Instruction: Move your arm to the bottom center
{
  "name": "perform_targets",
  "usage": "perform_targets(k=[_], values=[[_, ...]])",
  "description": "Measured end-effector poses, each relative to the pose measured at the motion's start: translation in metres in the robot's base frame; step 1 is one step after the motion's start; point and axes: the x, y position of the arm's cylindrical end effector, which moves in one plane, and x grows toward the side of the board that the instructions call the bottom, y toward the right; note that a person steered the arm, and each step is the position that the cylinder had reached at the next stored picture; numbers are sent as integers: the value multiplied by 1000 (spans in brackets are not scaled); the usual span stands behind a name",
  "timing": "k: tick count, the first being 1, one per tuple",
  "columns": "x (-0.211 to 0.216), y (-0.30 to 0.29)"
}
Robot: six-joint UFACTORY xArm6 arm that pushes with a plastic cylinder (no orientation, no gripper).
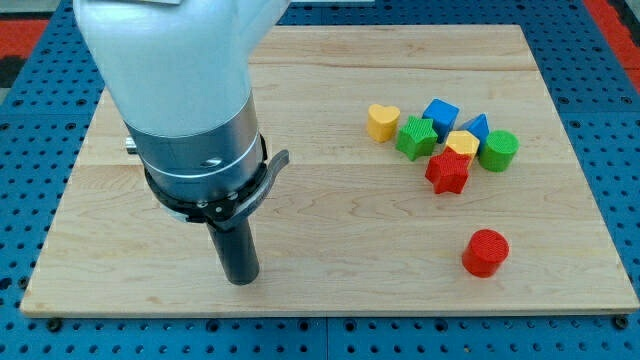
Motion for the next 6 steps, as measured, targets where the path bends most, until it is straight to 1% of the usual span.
perform_targets(k=[1,2,4,6], values=[[2,1],[15,22],[16,23],[-1,23]])
